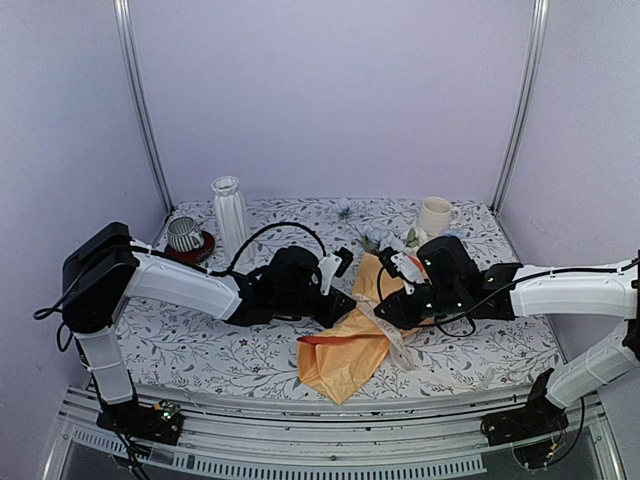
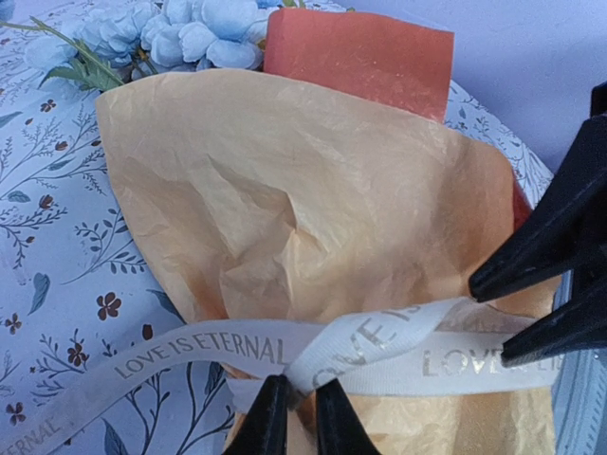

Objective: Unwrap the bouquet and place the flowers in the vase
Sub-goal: Untie the half-tied ribbon from the folded wrapping paper.

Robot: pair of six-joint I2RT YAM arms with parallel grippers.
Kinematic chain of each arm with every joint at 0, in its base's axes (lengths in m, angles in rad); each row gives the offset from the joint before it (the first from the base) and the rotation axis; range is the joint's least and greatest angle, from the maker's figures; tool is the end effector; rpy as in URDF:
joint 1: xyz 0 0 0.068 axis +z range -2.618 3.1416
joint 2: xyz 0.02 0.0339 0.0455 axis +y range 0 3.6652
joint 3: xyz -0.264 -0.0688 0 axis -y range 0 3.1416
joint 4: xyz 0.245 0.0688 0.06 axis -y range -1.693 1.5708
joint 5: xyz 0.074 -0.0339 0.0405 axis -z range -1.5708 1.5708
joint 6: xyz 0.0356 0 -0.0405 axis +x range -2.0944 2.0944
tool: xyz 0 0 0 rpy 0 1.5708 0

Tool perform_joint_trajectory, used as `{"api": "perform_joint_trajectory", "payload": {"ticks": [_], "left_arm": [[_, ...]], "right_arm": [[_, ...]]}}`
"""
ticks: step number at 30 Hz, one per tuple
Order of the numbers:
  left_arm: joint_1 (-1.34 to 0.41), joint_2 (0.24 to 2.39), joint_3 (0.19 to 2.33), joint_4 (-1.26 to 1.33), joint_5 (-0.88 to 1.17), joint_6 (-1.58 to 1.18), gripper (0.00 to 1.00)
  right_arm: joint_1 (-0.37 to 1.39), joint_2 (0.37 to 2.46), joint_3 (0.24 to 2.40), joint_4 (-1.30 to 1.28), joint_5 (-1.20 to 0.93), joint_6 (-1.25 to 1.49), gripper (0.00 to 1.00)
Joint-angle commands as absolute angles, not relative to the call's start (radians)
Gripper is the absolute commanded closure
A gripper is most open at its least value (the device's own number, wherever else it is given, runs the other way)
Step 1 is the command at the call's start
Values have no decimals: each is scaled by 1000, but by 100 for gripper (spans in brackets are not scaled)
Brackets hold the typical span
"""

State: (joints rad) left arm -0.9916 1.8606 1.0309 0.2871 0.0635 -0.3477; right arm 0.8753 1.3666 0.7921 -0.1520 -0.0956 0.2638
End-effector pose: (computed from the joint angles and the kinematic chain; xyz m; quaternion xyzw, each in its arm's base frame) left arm 0.2164 -0.3351 0.1697 0.2902 0.8206 -0.3268 0.3682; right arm 0.1810 0.2222 0.2166 -0.2929 0.8630 0.2574 0.3211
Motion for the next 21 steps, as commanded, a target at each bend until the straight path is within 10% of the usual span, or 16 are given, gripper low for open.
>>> {"api": "perform_joint_trajectory", "payload": {"ticks": [1,21], "left_arm": [[-982,1831,1020,303,67,-337,87],[-983,1833,1025,310,68,-342,87]], "right_arm": [[879,1378,817,-167,-104,254,73],[906,1302,840,-254,-122,276,73]]}}
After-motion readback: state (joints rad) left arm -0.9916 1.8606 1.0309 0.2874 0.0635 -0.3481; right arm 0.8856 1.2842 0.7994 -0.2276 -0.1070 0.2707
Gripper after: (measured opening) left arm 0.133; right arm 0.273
